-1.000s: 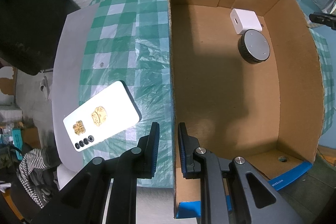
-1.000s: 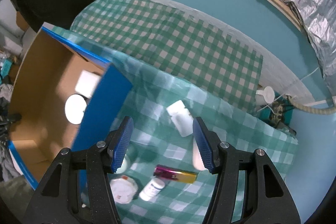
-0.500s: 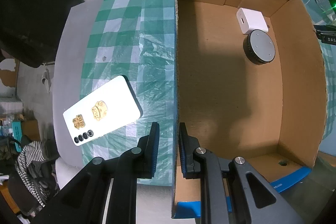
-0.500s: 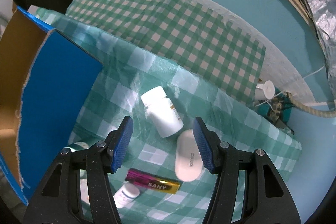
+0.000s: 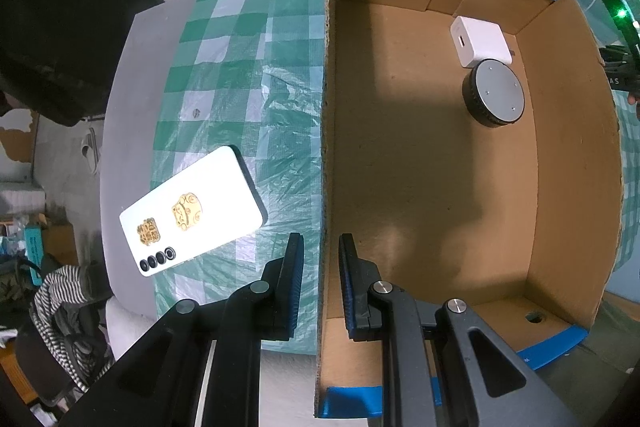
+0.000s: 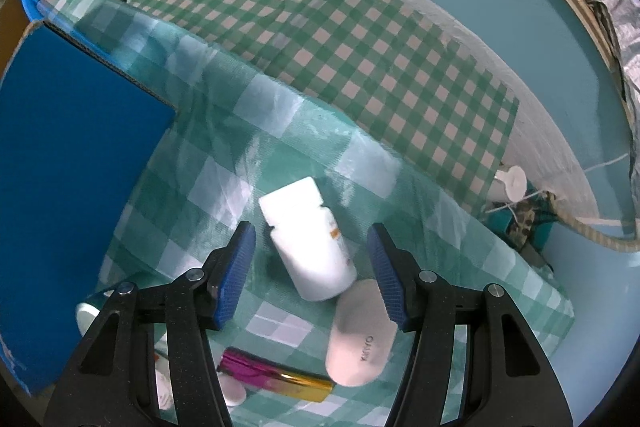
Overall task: Organize rigid objects
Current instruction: 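Move the right tool back and close on the white pill bottle, then carry the white pill bottle into the box and open the right tool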
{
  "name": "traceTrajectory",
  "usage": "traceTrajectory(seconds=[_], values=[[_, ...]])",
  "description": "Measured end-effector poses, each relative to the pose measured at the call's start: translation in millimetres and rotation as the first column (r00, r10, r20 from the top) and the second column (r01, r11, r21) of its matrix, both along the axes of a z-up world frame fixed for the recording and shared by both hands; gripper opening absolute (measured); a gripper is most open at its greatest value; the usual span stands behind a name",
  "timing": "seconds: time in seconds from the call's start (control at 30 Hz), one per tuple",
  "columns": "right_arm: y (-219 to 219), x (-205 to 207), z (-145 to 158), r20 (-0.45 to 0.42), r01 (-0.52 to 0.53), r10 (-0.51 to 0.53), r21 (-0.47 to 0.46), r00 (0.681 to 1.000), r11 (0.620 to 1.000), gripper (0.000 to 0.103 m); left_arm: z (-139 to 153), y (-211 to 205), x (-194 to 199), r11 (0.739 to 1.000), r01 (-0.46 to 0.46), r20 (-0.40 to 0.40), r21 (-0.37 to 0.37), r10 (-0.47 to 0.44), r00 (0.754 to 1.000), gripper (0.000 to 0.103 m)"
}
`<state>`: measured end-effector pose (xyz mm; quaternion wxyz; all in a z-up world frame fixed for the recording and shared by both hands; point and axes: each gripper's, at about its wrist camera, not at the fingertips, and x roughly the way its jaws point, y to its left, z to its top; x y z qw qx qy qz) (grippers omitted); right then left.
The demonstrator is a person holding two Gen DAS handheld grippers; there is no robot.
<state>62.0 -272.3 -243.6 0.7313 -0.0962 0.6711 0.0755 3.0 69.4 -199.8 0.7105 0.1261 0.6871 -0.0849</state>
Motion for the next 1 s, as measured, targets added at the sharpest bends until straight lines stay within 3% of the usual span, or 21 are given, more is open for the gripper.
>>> traceTrajectory(seconds=[0.3, 0.6, 1.0], values=[[5, 2, -8, -0.021, 0.02, -0.019, 0.021, 1.0, 1.0, 0.032, 1, 1, -1, 1.0, -0.004, 0.003, -0.004, 0.004, 1.0, 0.017], [5, -1, -4, -0.024, 0.048, -0.047, 0.035, 0.999, 0.998, 0.031, 0, 6, -1, 1.0, 0.0, 0.001, -0.006, 0.0, 1.0, 0.017], [18, -14, 24, 0.003, 0.063, -0.063, 0.06, 0.998, 0.996, 0.031, 1, 5, -2, 1.0, 0.018, 0.008, -0.015, -0.018, 1.0, 0.017]])
